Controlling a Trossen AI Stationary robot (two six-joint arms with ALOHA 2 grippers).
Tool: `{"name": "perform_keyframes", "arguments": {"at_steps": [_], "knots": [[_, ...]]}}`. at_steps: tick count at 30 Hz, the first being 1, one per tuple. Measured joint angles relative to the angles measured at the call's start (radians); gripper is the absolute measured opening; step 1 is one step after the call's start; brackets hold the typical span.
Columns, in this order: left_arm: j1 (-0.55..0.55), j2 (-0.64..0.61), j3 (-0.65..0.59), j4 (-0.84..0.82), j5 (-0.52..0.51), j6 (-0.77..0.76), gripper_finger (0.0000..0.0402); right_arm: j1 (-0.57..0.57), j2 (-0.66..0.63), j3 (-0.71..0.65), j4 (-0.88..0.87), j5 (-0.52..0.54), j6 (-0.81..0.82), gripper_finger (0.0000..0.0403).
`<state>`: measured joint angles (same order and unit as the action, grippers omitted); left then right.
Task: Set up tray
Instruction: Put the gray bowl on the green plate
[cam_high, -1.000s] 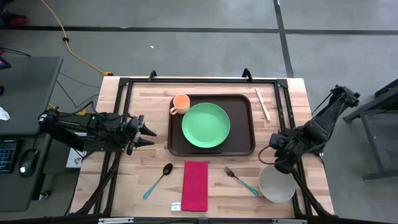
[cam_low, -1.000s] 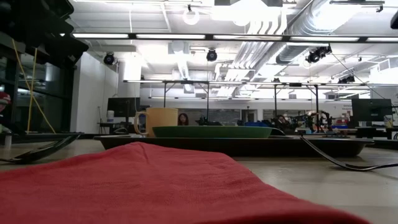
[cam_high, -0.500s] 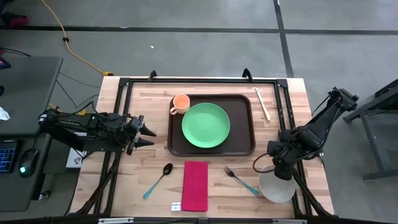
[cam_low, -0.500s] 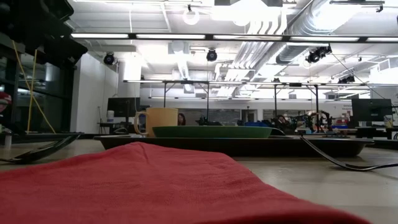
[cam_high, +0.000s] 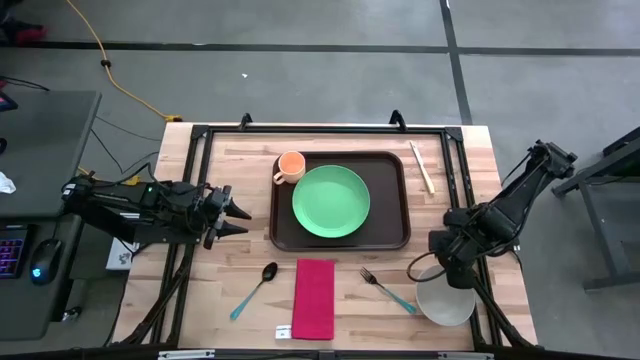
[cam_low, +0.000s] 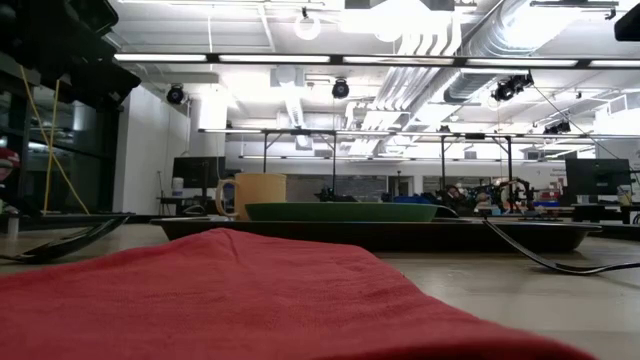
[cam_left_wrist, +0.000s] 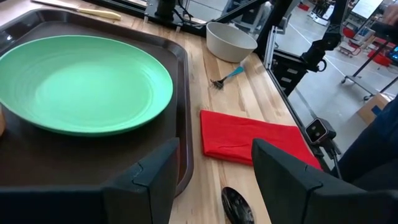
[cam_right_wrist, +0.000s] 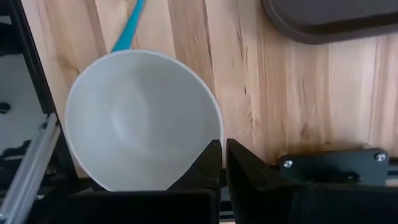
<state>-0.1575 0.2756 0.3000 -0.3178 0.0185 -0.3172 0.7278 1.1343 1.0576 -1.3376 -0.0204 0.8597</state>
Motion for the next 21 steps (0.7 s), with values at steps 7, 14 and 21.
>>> {"name": "perform_keyframes", "arguments": {"at_steps": [7, 14, 21], "knots": [[0.000, 0.000, 0.000, 0.000, 0.000, 0.005, 0.0230, 0.000, 0.000, 0.000, 0.002, -0.013, -0.045, 0.0021], [0.000, 0.000, -0.001, -0.005, 0.000, 0.006, 0.0230, -0.001, -0.001, -0.069, 0.073, -0.050, -0.083, 0.0075], [0.000, 0.000, -0.001, -0.015, 0.000, 0.005, 0.0230, -0.001, -0.001, -0.194, 0.123, -0.095, -0.082, 0.0096]]}}
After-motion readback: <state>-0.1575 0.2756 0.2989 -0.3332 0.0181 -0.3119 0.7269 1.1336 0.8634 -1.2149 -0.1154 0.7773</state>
